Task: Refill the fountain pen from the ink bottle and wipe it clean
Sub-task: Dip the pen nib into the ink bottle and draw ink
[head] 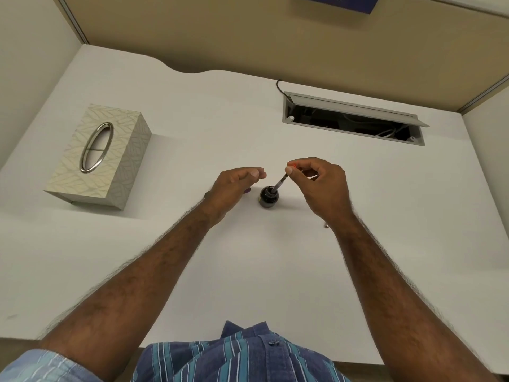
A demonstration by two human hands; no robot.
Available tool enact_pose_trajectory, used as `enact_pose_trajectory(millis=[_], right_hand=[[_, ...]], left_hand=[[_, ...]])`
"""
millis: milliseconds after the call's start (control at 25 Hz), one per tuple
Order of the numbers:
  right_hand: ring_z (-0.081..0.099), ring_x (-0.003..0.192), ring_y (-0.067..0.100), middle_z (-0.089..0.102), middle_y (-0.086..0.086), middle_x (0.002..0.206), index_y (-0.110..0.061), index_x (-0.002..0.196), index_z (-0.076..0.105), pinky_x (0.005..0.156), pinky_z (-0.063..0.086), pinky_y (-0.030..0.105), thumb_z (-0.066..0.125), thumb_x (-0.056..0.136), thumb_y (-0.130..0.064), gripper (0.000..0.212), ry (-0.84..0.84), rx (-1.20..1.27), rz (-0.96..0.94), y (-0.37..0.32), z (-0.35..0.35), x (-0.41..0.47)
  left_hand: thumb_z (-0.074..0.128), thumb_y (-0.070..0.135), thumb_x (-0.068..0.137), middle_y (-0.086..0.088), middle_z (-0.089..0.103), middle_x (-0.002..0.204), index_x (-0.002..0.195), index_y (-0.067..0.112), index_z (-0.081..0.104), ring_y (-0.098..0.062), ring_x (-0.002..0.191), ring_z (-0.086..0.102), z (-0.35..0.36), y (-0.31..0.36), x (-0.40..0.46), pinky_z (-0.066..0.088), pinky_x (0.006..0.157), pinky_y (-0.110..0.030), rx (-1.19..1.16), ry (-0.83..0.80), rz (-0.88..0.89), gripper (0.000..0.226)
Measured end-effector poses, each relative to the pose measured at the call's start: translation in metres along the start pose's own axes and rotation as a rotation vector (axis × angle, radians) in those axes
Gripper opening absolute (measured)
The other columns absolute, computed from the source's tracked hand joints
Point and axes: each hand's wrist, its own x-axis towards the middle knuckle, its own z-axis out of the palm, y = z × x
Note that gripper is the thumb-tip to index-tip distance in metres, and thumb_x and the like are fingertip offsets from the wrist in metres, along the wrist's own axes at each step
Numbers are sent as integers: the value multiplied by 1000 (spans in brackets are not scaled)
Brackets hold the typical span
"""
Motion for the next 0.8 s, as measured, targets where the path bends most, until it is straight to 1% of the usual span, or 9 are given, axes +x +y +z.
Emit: enact_pose_trajectory(millis=[200,360,480,640,800], right_hand=[[69,84,-2,80,-15,100,-24,101,84,73,51,12,79,96,-29,9,37,10,-35,-3,-3,-4],[70,88,1,80,-14,102,-22,104,84,73,51,13,78,97,-29,11,54,9,-58,-3,-4,-5],[70,89,2,80,-14,102,-23,103,84,74,51,14,78,97,-29,11,22,-3,-37,1,-1,-7],[69,85,-3,80,-15,101,-21,103,84,72,50,10,78,97,-29,12,11,-24,-54,4,2,-9],[67,85,-7,78,-17,100,-21,105,84,73,48,6,77,98,-29,12,13,-45,-74,3,2,-11]], left_hand=[[58,27,110,2,79,128,120,27,78,-19,130,68,0,-3,-9,54,113,-49,-37,54,-17,23],[57,26,110,0,80,126,121,24,78,-19,126,71,0,-4,-17,55,111,-48,-43,71,-26,24],[58,25,110,-1,80,125,122,22,78,-19,124,72,-1,-5,-22,55,110,-47,-45,81,-40,24],[58,25,110,0,81,123,116,25,79,-19,119,74,-1,-5,-27,56,109,-47,-49,94,-46,22],[59,25,109,0,82,122,120,21,78,-19,118,75,-1,-6,-32,57,106,-44,-50,102,-42,22]])
